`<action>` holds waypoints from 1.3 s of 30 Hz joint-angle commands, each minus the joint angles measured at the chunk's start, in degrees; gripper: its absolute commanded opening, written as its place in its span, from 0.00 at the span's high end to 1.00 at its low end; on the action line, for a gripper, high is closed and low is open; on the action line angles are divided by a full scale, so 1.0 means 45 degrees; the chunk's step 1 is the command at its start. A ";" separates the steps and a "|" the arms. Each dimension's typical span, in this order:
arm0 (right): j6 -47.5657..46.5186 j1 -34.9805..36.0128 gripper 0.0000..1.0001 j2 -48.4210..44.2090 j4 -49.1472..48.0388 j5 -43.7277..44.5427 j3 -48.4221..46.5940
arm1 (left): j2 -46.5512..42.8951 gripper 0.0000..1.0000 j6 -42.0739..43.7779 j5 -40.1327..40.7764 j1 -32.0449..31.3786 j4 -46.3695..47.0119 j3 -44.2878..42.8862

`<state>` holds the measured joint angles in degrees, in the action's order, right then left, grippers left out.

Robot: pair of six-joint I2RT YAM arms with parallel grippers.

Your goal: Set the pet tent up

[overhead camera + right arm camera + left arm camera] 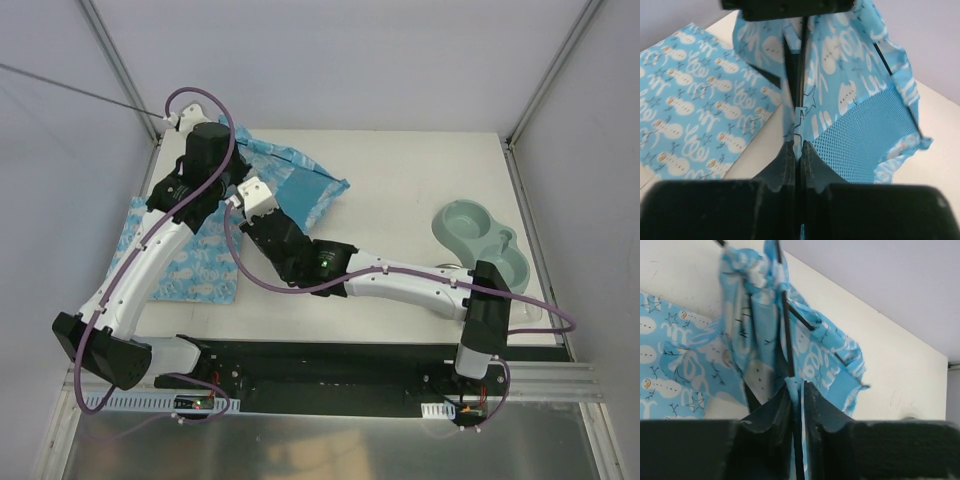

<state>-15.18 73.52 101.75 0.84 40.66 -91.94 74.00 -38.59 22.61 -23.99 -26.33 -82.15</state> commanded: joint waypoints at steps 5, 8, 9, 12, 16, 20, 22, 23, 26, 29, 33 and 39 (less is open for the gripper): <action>-0.1625 0.0011 1.00 -0.1088 -0.3504 0.1665 0.1268 | -0.0760 0.40 0.1656 -0.2208 -0.0138 0.0499 -0.0338; -0.1627 -0.0301 1.00 -0.1711 -0.3877 0.1570 0.2108 | -0.1246 0.29 0.2888 -0.3108 -0.0138 0.0479 -0.0222; -0.1607 -0.0476 1.00 -0.1984 -0.3975 0.1395 0.2478 | -0.1461 0.25 0.3143 -0.3207 -0.0138 0.0479 -0.0105; -0.1704 -0.0983 1.00 -0.2805 -0.4306 0.1004 0.3513 | -0.2301 0.16 0.3885 -0.3286 -0.0119 0.0499 0.0227; -0.0810 -0.2134 1.00 -0.4035 -0.3997 -0.0049 0.4570 | -0.3394 0.10 0.5405 -0.4997 -0.0099 0.0479 0.0443; 0.0810 -0.3774 1.00 -0.5498 -0.3197 -0.2349 0.5410 | -0.4664 0.10 0.6640 -0.6547 -0.0099 0.0499 0.1280; 0.1437 -0.4653 1.00 -0.5872 -0.2670 -0.4047 0.5626 | -0.5133 0.10 0.6778 -0.6354 -0.0099 0.0537 0.1885; 0.1633 -0.4966 1.00 -0.5971 -0.2377 -0.4539 0.5665 | -0.5309 0.10 0.6778 -0.6372 -0.0099 0.0615 0.2256; 0.2412 -0.5962 1.00 -0.6381 -0.2297 -0.6433 0.6114 | -0.5467 0.12 0.6390 -0.6236 -0.0099 0.1549 0.3505; 0.3293 -0.6569 1.00 -0.6732 -0.2257 -0.7334 0.6504 | -0.5176 0.12 0.5803 -0.6060 -0.0021 0.2955 0.4385; 0.4250 -0.6824 1.00 -0.7299 -0.2374 -0.8000 0.7012 | -0.4396 0.10 0.5120 -0.7167 0.0486 0.5181 0.5246; 0.5462 -0.7137 1.00 -0.8236 -0.2745 -0.8898 0.7579 | -0.2754 0.11 0.3889 -0.8774 0.1111 0.8599 0.6340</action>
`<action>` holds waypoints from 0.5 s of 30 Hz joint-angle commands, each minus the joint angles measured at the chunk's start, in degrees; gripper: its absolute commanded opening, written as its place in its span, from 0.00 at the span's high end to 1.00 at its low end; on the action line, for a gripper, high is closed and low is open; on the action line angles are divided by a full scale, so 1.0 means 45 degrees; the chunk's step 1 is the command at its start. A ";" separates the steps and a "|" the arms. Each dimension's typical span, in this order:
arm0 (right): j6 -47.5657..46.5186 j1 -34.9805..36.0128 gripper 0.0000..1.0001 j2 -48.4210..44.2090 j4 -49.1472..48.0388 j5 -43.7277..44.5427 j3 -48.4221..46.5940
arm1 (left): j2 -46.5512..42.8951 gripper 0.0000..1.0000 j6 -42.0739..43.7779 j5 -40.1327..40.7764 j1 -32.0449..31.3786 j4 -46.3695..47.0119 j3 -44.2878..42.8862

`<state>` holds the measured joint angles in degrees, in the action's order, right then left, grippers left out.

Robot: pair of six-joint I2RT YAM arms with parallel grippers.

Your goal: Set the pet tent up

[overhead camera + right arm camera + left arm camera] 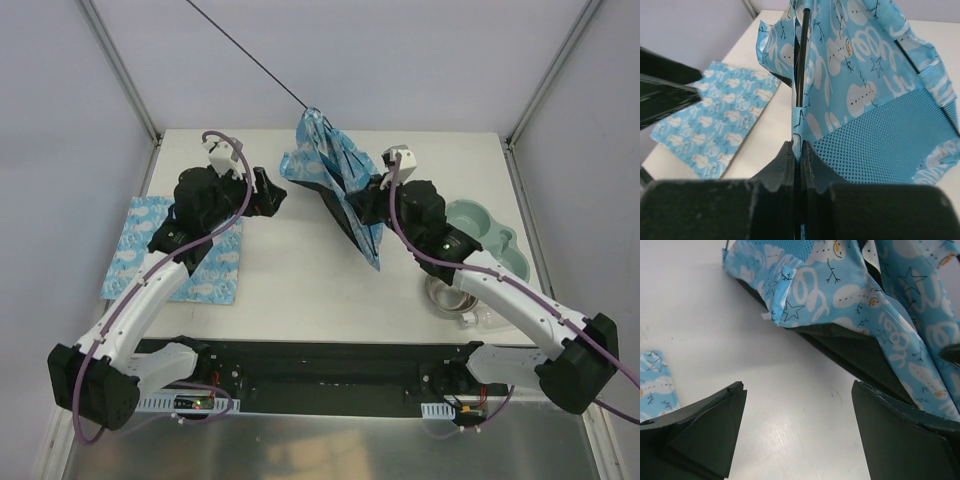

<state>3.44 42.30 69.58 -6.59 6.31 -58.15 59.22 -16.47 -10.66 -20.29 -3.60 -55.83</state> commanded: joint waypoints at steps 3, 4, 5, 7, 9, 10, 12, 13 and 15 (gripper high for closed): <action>0.1636 -0.0338 1.00 -0.1477 -0.1036 -0.2005 0.0188 | 0.0960 0.11 -0.1126 -0.1577 0.0427 0.4760 0.0689; 0.1734 -0.0396 1.00 -0.1575 -0.1036 -0.2200 0.0188 | 0.1077 0.11 -0.1106 -0.1577 0.0428 0.4918 0.0650; 0.1774 -0.0436 1.00 -0.1653 -0.0920 -0.2434 0.0169 | 0.1194 0.11 -0.1086 -0.1558 0.0466 0.5055 0.0592; 0.1774 -0.0514 1.00 -0.1732 -0.0646 -0.2883 0.0071 | 0.1370 0.11 -0.1009 -0.1539 0.0525 0.5115 0.0474; 0.1794 -0.0572 1.00 -0.1810 -0.0528 -0.3002 0.0109 | 0.1410 0.11 -0.1008 -0.1499 0.0661 0.5037 0.0357; 0.1813 -0.0611 1.00 -0.1849 -0.0547 -0.3119 0.0148 | 0.1371 0.12 -0.1027 -0.1480 0.0739 0.4941 0.0376; 0.1891 -0.0690 1.00 -0.1907 -0.0489 -0.3237 0.0207 | 0.1119 0.13 -0.1125 -0.1577 0.1012 0.4978 0.0609; 0.1930 -0.0748 1.00 -0.1908 -0.0489 -0.3257 0.0246 | 0.0982 0.15 -0.1164 -0.1655 0.1072 0.5056 0.0688; 0.1989 -0.0787 1.00 -0.1927 -0.0489 -0.3296 0.0266 | 0.0766 0.28 -0.1261 -0.2199 0.1266 0.5096 0.0883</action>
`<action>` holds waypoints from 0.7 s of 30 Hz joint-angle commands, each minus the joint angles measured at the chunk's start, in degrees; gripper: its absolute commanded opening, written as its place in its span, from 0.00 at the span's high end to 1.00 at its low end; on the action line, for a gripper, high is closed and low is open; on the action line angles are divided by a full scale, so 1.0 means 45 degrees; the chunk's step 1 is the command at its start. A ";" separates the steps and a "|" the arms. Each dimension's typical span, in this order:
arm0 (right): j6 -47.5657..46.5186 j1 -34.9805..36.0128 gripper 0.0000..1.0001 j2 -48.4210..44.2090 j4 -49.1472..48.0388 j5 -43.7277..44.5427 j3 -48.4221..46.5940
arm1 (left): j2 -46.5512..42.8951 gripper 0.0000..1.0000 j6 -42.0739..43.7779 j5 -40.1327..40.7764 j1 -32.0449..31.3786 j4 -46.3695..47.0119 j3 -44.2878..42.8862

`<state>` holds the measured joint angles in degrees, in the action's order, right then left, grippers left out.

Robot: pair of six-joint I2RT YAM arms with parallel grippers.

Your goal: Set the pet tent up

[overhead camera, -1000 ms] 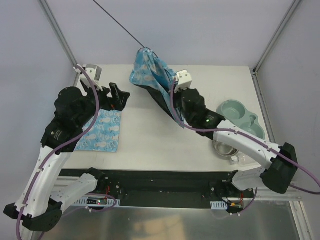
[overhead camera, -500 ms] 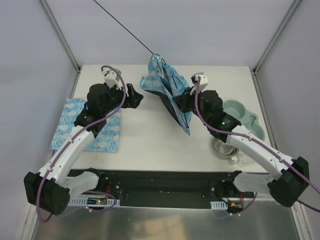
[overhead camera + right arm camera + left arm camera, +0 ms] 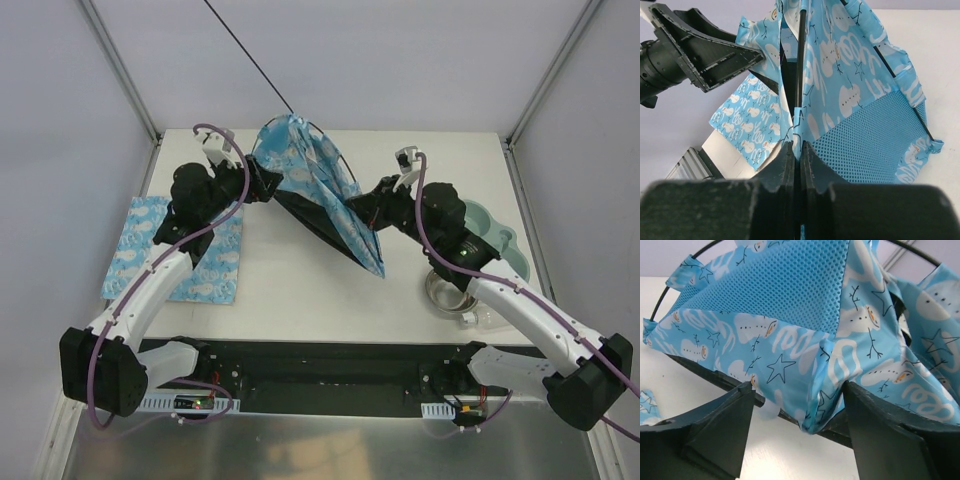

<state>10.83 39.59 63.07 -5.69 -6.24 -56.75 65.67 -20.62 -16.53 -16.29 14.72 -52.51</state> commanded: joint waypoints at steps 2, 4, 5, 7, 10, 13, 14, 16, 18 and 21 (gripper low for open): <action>0.0444 -0.0263 1.00 -0.0402 -0.0843 -0.0605 -0.0006 | -0.0648 0.38 -0.0398 -0.1712 0.0437 0.0851 0.0146; 0.0542 -0.0302 1.00 -0.0324 -0.0980 -0.0741 -0.0064 | -0.0628 0.37 -0.0553 -0.2377 0.0437 0.0753 0.0359; 0.0581 -0.0341 1.00 -0.0266 -0.1019 -0.0800 -0.0103 | -0.0744 0.34 -0.0612 -0.2458 0.0437 0.0791 0.0612; 0.0679 -0.0400 1.00 -0.0187 -0.1117 -0.0918 -0.0162 | -0.0998 0.31 -0.0613 -0.2264 0.0457 0.0791 0.1042; 0.0757 -0.0459 1.00 -0.0090 -0.1254 -0.1074 -0.0220 | -0.1214 0.32 -0.0788 -0.2203 0.0612 0.0948 0.1395; 0.0797 -0.0478 1.00 -0.0011 -0.1313 -0.1288 -0.0240 | -0.1001 0.39 -0.0808 -0.2496 0.0789 0.0889 0.1221; 0.0816 -0.0478 1.00 0.0027 -0.1332 -0.1308 -0.0240 | -0.0903 0.42 -0.0827 -0.2536 0.0847 0.0870 0.1162; 0.0816 -0.0537 1.00 0.0028 -0.1313 -0.1406 -0.0221 | -0.0746 0.44 -0.0944 -0.2692 0.0945 0.1063 0.1064; 0.0816 -0.0576 1.00 0.0067 -0.1313 -0.1523 -0.0201 | -0.0570 0.43 -0.1061 -0.2790 0.1004 0.1220 0.0966; 0.0816 -0.0635 1.00 0.0125 -0.1313 -0.1601 -0.0182 | -0.0258 0.45 -0.1062 -0.3101 0.1043 0.1260 0.0713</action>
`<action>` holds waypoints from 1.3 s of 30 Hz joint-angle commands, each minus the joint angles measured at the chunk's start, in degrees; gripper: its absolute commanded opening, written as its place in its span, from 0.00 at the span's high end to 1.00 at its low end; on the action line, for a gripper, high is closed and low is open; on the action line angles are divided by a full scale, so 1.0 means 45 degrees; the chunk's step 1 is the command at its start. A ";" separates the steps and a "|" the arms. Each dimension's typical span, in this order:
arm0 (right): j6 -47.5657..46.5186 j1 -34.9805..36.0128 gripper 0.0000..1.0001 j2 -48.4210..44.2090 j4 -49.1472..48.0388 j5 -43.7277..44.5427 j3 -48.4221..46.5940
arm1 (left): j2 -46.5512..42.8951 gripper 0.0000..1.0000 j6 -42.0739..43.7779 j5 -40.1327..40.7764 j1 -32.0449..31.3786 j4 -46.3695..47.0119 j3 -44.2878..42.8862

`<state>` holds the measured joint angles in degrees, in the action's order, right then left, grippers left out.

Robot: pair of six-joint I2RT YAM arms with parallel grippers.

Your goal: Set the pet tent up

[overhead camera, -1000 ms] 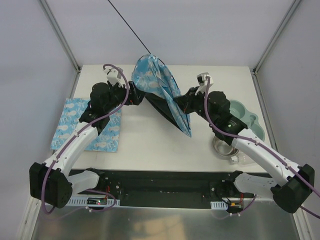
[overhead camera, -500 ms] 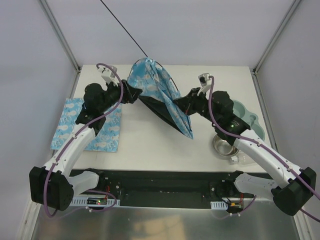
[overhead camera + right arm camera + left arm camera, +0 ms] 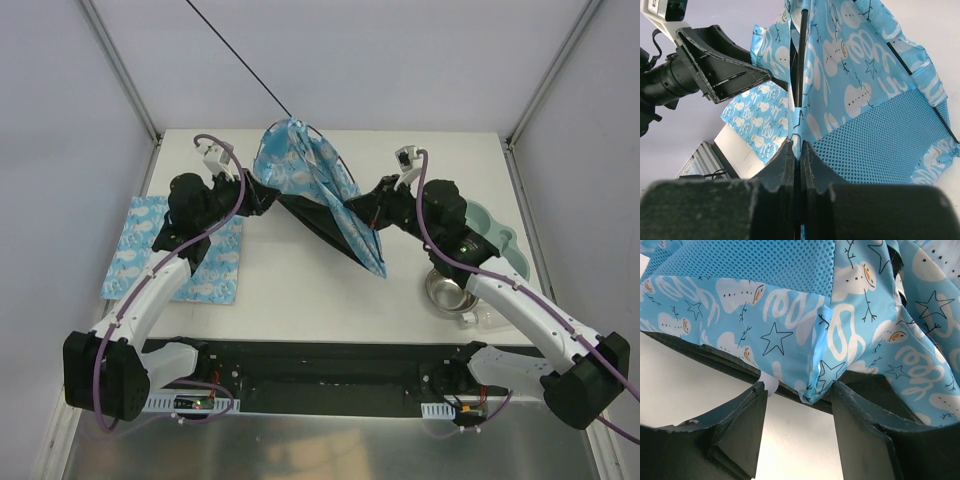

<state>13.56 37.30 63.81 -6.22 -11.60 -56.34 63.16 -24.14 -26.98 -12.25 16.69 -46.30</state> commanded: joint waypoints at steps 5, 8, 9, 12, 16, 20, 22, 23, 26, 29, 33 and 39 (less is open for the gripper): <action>0.0034 -0.0222 1.00 0.0136 -0.1255 -0.0704 -0.0274 | 0.0769 0.72 -0.0378 -0.1601 0.0164 0.1077 -0.0979; -0.0278 -0.0242 1.00 0.0214 -0.1274 -0.0899 -0.0118 | 0.0906 0.93 -0.0378 -0.1835 0.0164 0.1116 -0.1233; -0.0376 -0.0242 1.00 0.0253 -0.1255 -0.0919 -0.0060 | 0.0945 0.99 -0.0339 -0.1913 0.0164 0.1135 -0.1350; -0.0650 -0.0359 1.00 0.0351 -0.1255 -0.0803 0.0155 | 0.0985 1.00 -0.0338 -0.1914 0.0164 0.1058 -0.1624; -0.0865 -0.0457 0.77 0.0760 -0.1216 0.0054 0.0001 | 0.1102 1.00 -0.0378 -0.1505 0.0164 0.0746 -0.2014; -0.1352 -0.0515 0.34 0.0820 -0.0749 0.0856 -0.0643 | 0.1453 1.00 -0.0144 -0.0899 0.0144 0.0316 -0.2482; -0.1626 -0.0496 0.26 0.0567 -0.0495 0.1130 -0.0936 | 0.1609 1.00 -0.0007 -0.0937 0.0105 0.0198 -0.2659; -0.1762 -0.0496 0.23 0.0411 -0.0261 0.1325 -0.1112 | 0.1687 1.00 0.0129 -0.0996 0.0067 0.0101 -0.2737; -0.2329 -0.0515 0.16 -0.0019 0.0151 0.1716 -0.1601 | 0.1785 1.00 0.0947 -0.0802 -0.0284 -0.0483 -0.2835; -0.2701 -0.0515 0.14 -0.0293 0.0288 0.1699 -0.2088 | 0.1844 1.00 0.1554 -0.0821 -0.0694 -0.1051 -0.2952; -0.2761 -0.0496 0.13 -0.0391 0.0249 0.0742 -0.2656 | 0.1864 1.00 0.2102 -0.0684 -0.1066 -0.1558 -0.3108; -0.1885 -0.0495 0.14 -0.0469 0.0347 0.0936 -0.2385 | 0.1767 1.00 0.2805 -0.0002 -0.1690 -0.2340 -0.3070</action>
<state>2.70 35.11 62.61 -3.99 -6.83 -66.67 71.90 -15.66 -29.45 -18.13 7.35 -58.08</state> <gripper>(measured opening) 0.866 0.036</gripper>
